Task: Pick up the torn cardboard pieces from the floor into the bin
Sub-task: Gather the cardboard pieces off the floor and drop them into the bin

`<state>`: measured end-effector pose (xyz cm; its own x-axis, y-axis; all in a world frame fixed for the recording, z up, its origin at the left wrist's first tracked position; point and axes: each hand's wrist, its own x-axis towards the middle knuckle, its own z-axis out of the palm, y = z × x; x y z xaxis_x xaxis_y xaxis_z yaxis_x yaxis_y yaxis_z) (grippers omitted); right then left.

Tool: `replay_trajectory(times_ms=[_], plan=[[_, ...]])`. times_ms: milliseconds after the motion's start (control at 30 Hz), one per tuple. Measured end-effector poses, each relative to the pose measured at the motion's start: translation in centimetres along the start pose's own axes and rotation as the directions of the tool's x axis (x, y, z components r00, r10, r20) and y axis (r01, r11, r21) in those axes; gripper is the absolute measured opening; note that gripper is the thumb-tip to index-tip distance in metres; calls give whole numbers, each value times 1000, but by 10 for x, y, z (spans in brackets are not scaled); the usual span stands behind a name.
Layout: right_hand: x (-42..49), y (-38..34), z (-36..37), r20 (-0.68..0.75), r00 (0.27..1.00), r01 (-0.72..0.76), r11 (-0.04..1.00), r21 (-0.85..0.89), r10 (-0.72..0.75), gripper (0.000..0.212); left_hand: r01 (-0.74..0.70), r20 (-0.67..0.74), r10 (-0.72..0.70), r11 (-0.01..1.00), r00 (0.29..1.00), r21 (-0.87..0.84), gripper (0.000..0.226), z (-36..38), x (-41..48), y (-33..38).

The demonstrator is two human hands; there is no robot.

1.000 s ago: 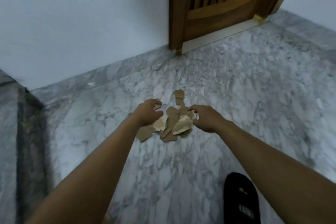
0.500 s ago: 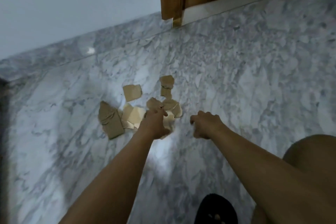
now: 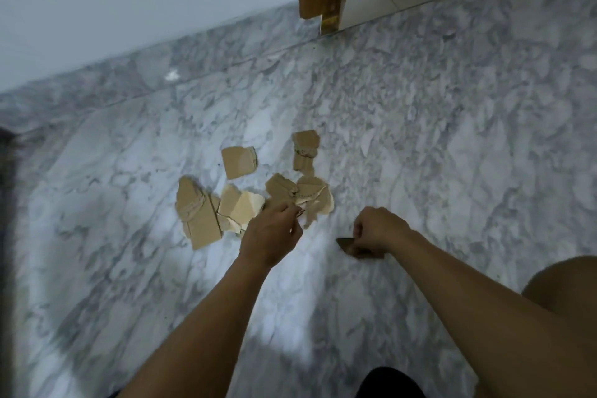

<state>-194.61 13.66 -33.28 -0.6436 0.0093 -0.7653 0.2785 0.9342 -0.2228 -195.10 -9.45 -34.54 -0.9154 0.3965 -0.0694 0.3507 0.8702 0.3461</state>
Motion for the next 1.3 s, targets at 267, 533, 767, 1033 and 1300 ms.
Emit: replay_trajectory(times_ms=[267,533,767,1033,1300], plan=[[7,-61,-44,-225,974,102,910,402,-10,28,387,250,-332,896,910,-219,14,-77,26,-63],[55,-84,-8,-373,915,-32,949,314,155,35,72,447,-47,997,893,-40,32,-61,76,-69],[52,-70,9,-392,891,-3,866,501,230,58,-70,372,77,997,925,-31,68,-3,88,-69],[40,-64,-10,-292,942,59,775,629,165,52,151,251,-64,928,966,-342,46,-33,83,-90],[83,-103,-73,-311,933,113,676,728,180,42,382,263,-278,720,924,-580,48,-103,86,-122]])
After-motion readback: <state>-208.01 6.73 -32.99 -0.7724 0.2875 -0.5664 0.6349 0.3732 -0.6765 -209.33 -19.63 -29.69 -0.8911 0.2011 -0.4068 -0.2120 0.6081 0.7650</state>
